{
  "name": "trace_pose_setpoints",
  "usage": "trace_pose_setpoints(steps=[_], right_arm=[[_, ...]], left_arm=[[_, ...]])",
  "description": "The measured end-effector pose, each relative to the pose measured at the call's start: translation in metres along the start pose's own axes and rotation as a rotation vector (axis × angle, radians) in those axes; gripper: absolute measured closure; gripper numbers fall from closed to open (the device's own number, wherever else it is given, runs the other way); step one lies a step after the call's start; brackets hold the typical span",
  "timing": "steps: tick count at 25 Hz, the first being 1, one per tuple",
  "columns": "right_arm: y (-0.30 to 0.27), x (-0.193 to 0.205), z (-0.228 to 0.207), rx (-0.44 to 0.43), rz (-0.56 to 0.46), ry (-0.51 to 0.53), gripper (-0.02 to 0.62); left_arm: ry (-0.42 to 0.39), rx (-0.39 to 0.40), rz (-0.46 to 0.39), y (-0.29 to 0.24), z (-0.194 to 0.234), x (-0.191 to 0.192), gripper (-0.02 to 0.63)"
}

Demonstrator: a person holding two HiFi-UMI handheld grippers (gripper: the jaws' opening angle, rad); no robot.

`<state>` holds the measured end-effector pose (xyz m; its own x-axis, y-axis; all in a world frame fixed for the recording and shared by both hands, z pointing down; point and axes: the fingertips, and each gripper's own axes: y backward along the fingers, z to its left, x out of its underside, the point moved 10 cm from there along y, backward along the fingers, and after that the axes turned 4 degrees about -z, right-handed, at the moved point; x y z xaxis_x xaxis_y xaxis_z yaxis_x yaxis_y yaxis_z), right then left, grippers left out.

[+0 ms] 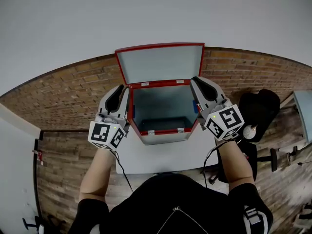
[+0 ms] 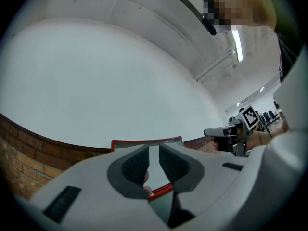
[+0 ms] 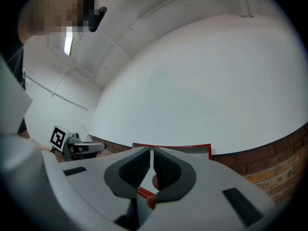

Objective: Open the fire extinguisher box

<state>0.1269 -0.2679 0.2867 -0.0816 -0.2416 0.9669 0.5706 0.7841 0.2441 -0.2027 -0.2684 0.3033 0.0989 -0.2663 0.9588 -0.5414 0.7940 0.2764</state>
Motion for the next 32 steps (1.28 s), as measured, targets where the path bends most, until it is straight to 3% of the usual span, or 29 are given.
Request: trace_pose_setpoints(steps=[7,21,32], right_arm=[[0.014,0.010,0.021,-0.014,0.018,-0.038,0.571],[0.039,0.049,0.041,-0.008,0.079,-0.130,0.576],[0.045,0.072,0.060,-0.028,0.148,-0.164,0.575]], left_arm=[[0.047,0.012,0.012,0.016,-0.019,0.010,0.555],[0.074,0.075,0.067,0.028,-0.054,0.037,0.558],[0.142,0.061,0.103,0.042,-0.069,0.061,0.557]])
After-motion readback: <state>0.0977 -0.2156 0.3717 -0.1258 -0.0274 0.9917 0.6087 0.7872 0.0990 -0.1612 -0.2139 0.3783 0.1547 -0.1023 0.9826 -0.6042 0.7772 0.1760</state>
